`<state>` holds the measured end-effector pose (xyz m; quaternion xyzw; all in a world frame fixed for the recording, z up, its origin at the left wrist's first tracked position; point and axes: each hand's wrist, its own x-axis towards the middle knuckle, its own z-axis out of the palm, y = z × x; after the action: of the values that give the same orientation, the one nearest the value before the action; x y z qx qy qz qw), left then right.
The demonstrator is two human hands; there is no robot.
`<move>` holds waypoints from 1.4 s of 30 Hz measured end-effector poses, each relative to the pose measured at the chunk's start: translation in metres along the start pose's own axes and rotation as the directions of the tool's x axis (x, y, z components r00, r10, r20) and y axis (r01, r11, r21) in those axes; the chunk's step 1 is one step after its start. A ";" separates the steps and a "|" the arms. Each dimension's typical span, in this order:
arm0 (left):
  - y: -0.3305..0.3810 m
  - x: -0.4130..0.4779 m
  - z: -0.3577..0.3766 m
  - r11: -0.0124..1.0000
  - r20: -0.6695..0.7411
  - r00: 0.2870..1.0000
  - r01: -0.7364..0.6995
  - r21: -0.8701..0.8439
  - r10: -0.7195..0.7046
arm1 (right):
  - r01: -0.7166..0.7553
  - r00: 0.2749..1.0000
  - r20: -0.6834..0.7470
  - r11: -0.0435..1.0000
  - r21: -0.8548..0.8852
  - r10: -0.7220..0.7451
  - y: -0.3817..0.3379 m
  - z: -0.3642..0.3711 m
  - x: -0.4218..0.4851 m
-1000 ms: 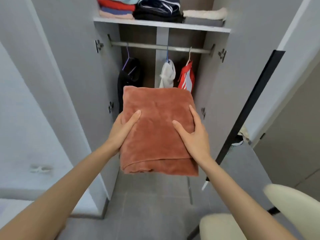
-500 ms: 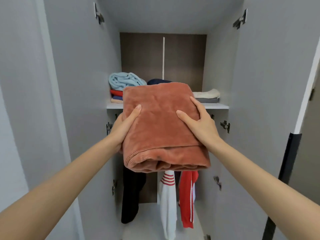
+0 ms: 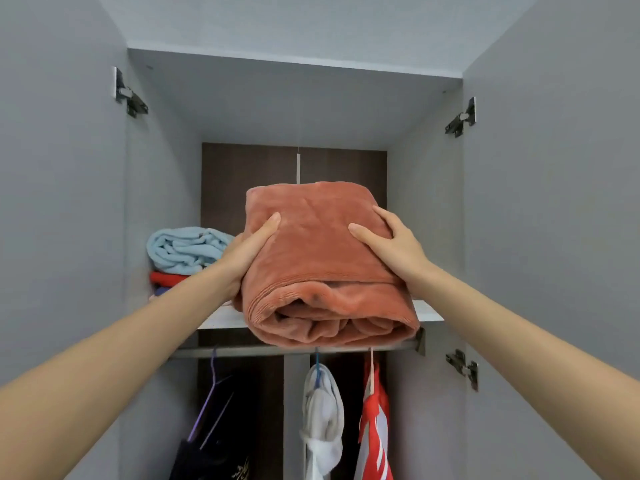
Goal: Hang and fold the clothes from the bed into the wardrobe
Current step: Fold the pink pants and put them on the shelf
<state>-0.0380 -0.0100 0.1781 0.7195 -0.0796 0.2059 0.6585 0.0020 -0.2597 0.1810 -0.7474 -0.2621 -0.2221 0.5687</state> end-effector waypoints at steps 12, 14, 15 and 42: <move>-0.015 0.202 -0.023 0.998 -0.002 0.999 0.054 0.037 -0.054 | -0.093 0.995 0.060 0.987 0.128 0.085 0.072 0.050 0.196; -0.020 0.232 -0.033 0.998 0.013 0.998 0.060 0.032 -0.060 | -0.090 0.995 0.047 0.987 0.134 0.084 0.081 0.063 0.221; -0.021 0.245 -0.037 0.997 0.023 0.998 0.063 0.037 -0.064 | -0.089 0.996 0.043 0.987 0.134 0.084 0.084 0.069 0.231; -0.070 0.415 -0.057 0.224 0.030 0.995 -0.050 0.973 0.091 | 0.146 0.985 0.162 0.759 -0.634 -0.054 0.143 0.201 0.339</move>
<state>0.3525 0.1194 0.2827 0.9648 0.0442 0.2522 0.0599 0.3598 -0.0489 0.2390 -0.8949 -0.2471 -0.2782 0.2462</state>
